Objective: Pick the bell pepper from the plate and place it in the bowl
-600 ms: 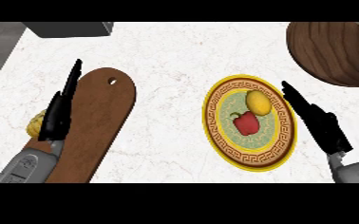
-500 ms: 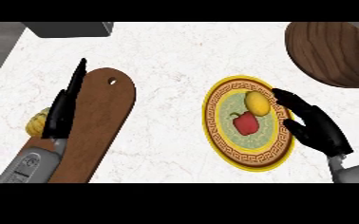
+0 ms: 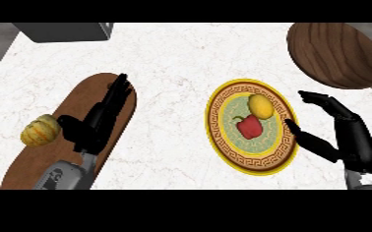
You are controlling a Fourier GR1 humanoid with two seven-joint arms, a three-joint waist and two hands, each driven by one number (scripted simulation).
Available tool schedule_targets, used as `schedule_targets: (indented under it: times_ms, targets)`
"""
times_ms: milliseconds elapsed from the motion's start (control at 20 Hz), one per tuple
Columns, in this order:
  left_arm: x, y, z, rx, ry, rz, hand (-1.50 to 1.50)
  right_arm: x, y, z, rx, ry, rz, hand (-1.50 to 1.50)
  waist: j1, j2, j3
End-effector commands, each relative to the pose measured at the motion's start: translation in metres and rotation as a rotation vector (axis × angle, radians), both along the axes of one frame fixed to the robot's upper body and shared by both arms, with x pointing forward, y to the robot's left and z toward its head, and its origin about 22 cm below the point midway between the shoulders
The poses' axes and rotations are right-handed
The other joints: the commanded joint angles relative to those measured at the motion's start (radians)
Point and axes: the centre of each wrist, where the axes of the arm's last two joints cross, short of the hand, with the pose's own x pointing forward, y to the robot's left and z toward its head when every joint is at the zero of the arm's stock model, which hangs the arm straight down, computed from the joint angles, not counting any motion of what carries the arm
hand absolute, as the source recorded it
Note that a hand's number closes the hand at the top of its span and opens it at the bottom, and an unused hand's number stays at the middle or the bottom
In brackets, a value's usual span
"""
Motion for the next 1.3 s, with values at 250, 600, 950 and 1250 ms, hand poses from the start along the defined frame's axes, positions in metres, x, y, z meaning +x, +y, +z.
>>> schedule_targets:
  times_ms: [250, 600, 950, 1250]
  targets:
    - [-0.004, -0.015, 0.018, -0.088, 0.061, -0.081, 0.00, -0.053, 0.032, 0.019, -0.358, -0.088, 0.122, -1.50, 0.026, -0.002, -0.003]
    - [-0.010, -0.008, 0.003, -0.103, 0.067, -0.071, 0.00, -0.066, 0.031, 0.062, -0.643, 0.186, -0.028, -1.50, 0.032, 0.002, -0.006]
    - [-0.004, -0.011, 0.017, -0.097, 0.057, -0.108, 0.00, -0.061, 0.085, 0.097, -0.695, 0.442, -0.013, -1.50, 0.058, 0.006, -0.002]
    - [-0.003, -0.003, 0.012, -0.100, 0.026, -0.126, 0.00, -0.005, 0.106, 0.116, -0.703, 0.590, -0.052, -1.50, 0.066, 0.010, -0.001]
